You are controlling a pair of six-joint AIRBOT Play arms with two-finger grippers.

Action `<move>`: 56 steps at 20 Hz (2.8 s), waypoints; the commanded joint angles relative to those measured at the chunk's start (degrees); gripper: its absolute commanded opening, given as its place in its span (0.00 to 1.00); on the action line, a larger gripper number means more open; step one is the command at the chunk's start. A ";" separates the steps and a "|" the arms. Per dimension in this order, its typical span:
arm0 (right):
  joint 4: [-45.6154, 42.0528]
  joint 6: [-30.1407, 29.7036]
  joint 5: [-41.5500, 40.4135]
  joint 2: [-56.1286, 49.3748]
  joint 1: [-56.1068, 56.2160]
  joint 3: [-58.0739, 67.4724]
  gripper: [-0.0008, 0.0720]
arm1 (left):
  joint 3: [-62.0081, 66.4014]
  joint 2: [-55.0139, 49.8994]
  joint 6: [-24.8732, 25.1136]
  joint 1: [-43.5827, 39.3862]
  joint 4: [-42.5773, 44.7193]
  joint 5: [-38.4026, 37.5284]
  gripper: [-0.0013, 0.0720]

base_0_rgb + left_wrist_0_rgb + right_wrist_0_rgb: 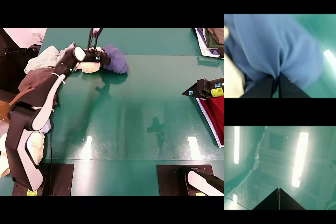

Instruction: Fold the shirts.

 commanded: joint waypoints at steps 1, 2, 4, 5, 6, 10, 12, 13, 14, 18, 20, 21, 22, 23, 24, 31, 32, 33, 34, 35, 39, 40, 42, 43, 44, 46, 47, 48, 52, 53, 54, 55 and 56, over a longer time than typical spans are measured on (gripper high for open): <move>0.00 0.00 -0.26 0.04 0.04 -0.02 0.03 | 2.10 7.43 4.09 0.04 0.85 -0.61 0.05; 0.02 -0.02 -0.39 0.04 0.04 -0.02 0.03 | 2.10 10.62 5.77 0.04 0.83 -0.72 0.05; 0.04 0.00 -1.90 0.04 0.04 0.00 0.03 | 2.10 17.94 8.61 0.04 0.74 -1.90 0.05; 0.04 0.00 -2.78 0.04 0.04 0.02 0.03 | 2.10 21.86 8.68 -0.07 0.72 -4.04 0.05; 0.09 0.00 -3.54 0.04 0.04 0.04 0.03 | 2.05 25.51 8.70 -0.07 0.72 -7.06 0.05; 2.01 0.00 -6.12 0.04 0.04 0.13 0.03 | 2.05 37.44 8.68 -0.07 -2.05 -24.96 0.05; 6.75 -0.02 -6.75 0.07 0.04 0.15 0.03 | 1.79 39.74 8.61 -0.07 -5.27 -37.97 0.05; 9.25 -0.02 -6.97 0.04 0.02 0.15 0.03 | 0.72 40.04 8.52 -0.07 -7.69 -44.72 0.05; 11.50 -0.04 -7.26 0.07 0.04 0.15 0.03 | -1.20 40.24 8.44 -0.09 -9.99 -49.13 0.05; 17.40 -0.02 -7.61 0.35 0.04 0.13 0.03 | -16.44 40.46 8.24 -0.09 -16.87 -49.33 0.05; 17.53 -0.02 -8.13 0.79 0.04 0.13 0.03 | -26.32 40.39 8.98 -0.09 -19.30 -48.85 0.05; 17.46 -0.02 -8.26 0.96 0.04 0.13 0.03 | -31.30 40.39 9.73 -0.07 -19.41 -47.34 0.05; 17.44 -0.02 -8.28 1.20 0.04 0.13 0.03 | -35.45 40.39 9.68 -0.07 -19.06 -45.53 0.06; 17.44 -0.02 -8.39 1.46 0.04 0.13 0.03 | -38.91 40.39 9.68 -0.07 -17.62 -43.85 0.39; 17.51 -0.02 -8.44 1.53 0.02 0.15 0.03 | -40.68 40.39 9.03 -0.07 -14.67 -42.77 0.90; 17.46 -0.02 -9.27 1.53 0.04 0.13 0.03 | -45.94 46.40 0.76 10.38 -7.13 -46.97 0.84; 17.46 -0.02 -9.27 1.53 0.04 0.13 0.03 | -50.64 48.48 0.63 11.37 -7.13 -46.47 0.84; 17.44 -0.04 -9.25 1.53 0.04 0.13 0.03 | -55.63 50.36 0.63 11.78 -7.15 -45.59 0.84; 17.44 -0.04 -9.27 1.53 0.04 0.13 0.03 | -61.31 52.11 0.61 11.78 -7.50 -44.11 0.84; 17.44 -0.04 -9.31 1.53 0.04 0.13 0.03 | -66.55 53.29 0.66 11.76 -9.94 -42.62 0.84; 17.44 -0.02 -9.07 1.53 0.04 0.13 0.03 | -83.43 53.86 3.69 11.76 -21.22 -35.10 0.84; 17.44 -0.02 -9.11 1.53 0.04 0.13 0.03 | -86.29 53.86 4.33 11.76 -22.10 -33.14 0.84; 17.46 -0.02 -9.11 1.53 0.04 0.13 0.03 | -90.03 53.86 4.33 11.58 -22.40 -29.99 0.87; 17.44 -0.02 -9.09 1.53 0.04 0.13 0.03 | -90.90 53.86 4.37 11.06 -22.73 -28.81 0.87; 17.46 -0.02 -9.11 1.53 0.04 0.13 0.03 | -91.17 53.86 4.83 10.21 -23.82 -28.13 0.87; 17.46 -0.02 -9.16 1.53 0.04 0.13 0.03 | -91.14 53.86 5.64 7.76 -25.92 -26.64 0.87; 17.46 -0.02 -9.14 1.53 0.04 0.13 0.03 | -91.14 53.86 5.57 6.36 -26.14 -25.64 0.87; 17.46 -0.02 -9.11 1.53 0.04 0.13 0.03 | -91.12 53.86 5.11 5.25 -26.18 -24.94 0.78; 17.42 -0.02 -9.05 1.53 0.07 0.13 0.03 | -85.37 54.12 3.15 5.05 -24.85 -31.08 0.05; 17.27 -0.02 -8.96 1.53 0.15 0.04 0.03 | -81.92 54.75 1.77 5.05 -22.71 -32.92 0.05; 15.56 -0.02 -8.81 1.53 0.81 0.02 0.03 | -77.40 55.93 0.35 5.05 -19.52 -34.67 0.05; 12.28 0.02 -8.81 1.53 2.12 -0.02 0.03 | -72.74 57.11 -1.33 5.05 -15.41 -36.22 0.05; 8.13 0.07 -8.85 1.40 4.24 -0.15 0.03 | -67.58 58.14 -3.04 5.03 -10.54 -37.86 0.05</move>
